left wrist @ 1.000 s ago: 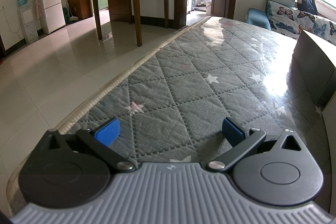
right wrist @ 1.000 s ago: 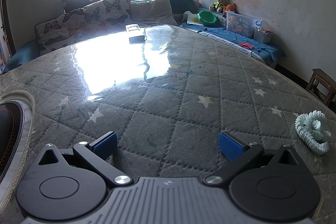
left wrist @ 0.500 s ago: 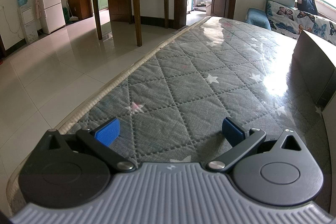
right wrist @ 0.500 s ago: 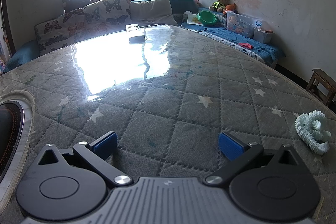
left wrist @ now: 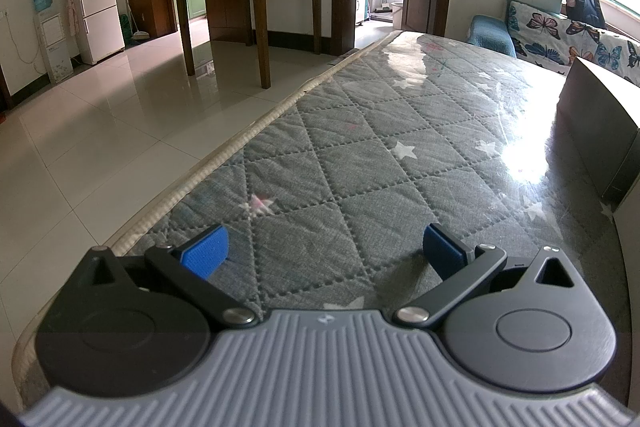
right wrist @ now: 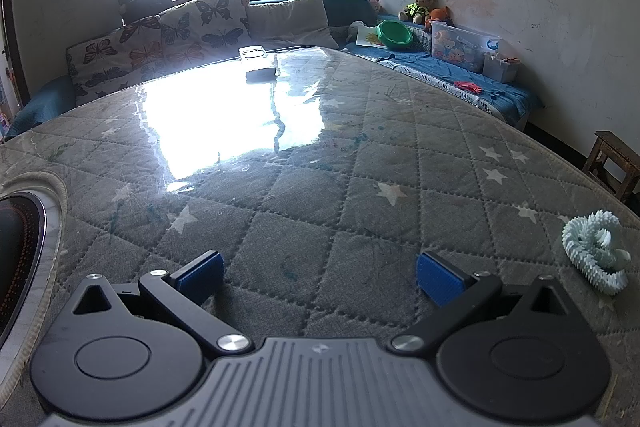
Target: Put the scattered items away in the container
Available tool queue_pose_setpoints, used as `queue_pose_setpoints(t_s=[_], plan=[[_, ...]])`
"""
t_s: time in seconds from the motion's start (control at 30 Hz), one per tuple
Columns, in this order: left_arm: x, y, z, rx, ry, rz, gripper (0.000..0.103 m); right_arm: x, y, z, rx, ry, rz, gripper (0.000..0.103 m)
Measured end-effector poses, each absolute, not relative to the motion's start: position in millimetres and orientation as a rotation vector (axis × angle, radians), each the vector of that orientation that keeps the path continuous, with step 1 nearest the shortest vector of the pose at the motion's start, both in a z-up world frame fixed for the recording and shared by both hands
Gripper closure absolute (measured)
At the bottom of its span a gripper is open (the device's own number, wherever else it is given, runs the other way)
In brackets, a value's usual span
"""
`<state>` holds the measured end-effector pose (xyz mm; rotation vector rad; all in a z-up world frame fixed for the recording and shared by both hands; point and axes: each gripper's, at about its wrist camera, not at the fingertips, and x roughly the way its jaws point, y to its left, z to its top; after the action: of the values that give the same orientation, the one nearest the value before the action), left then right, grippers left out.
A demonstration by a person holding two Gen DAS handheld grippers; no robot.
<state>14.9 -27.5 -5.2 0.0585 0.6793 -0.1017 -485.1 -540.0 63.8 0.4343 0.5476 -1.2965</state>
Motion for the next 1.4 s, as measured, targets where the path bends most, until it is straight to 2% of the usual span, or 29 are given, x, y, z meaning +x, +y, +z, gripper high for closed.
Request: queue_pose_setpoints(t_s=[1.4], plan=[[13.5, -20.5, -6.8, 0.054, 0.679, -0.104, 0.000, -485.5, -537.9, 62.8, 0.432, 0.547, -1.298, 0.000]])
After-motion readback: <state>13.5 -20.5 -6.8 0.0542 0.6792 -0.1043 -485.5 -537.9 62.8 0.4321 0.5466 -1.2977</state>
